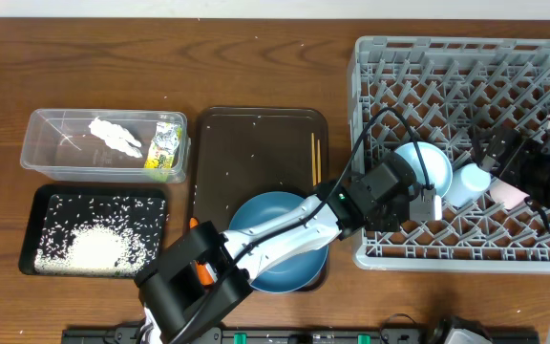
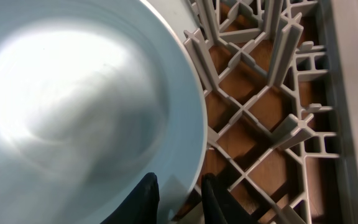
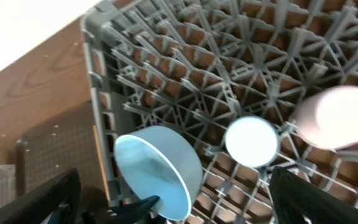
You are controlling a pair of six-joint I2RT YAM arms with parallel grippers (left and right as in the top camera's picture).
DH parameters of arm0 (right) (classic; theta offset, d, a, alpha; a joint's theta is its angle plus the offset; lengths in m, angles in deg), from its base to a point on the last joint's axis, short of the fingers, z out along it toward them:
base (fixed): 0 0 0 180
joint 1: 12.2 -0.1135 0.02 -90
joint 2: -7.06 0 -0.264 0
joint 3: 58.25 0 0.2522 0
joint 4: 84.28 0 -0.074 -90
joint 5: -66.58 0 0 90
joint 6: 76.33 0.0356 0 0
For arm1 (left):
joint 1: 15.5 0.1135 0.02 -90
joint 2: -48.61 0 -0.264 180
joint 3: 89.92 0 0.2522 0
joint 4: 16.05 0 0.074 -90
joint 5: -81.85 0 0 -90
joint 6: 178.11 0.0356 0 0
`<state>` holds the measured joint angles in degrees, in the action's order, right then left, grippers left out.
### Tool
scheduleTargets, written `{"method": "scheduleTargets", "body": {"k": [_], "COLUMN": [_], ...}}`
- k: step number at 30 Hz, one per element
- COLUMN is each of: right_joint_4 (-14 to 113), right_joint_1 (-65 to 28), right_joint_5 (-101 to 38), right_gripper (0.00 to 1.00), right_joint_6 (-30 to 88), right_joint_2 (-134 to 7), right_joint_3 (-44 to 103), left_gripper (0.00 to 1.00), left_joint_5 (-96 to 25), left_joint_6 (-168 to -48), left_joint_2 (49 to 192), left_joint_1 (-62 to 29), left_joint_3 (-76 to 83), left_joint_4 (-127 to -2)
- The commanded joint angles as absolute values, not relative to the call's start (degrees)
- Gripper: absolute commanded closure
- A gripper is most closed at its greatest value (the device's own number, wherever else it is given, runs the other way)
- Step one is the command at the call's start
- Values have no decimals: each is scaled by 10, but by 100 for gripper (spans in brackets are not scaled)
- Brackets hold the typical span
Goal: Sort waste into correct bins and load items into the dishwasher rack
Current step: 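Lower the bowl into the dish rack and open the left gripper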
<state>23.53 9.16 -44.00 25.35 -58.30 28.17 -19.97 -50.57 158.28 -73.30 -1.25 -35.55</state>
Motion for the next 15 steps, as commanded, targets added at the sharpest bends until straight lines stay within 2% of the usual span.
{"method": "scheduleTargets", "body": {"k": [1,3,4,5,15], "right_joint_4": [240,239,239,239,283], "right_joint_1": [99,99,99,99,99], "right_joint_5": [-468,-468,-468,-468,-494], "right_gripper": [10,9,9,9,9], "right_joint_6": [241,241,241,241,243], "right_joint_2": [-566,-563,-562,-560,-537], "right_joint_3": [289,289,289,289,289], "left_gripper": [75,72,59,55,55], "left_joint_5": [-201,-201,-201,-201,-201], "left_joint_6": [-506,-506,-506,-506,-506], "left_joint_2": [1589,1589,1589,1589,1589], "left_joint_1": [-731,-731,-731,-731,-731], "left_joint_3": [-12,-12,-12,-12,-12], "left_joint_4": [-355,-352,-351,-349,-318]}}
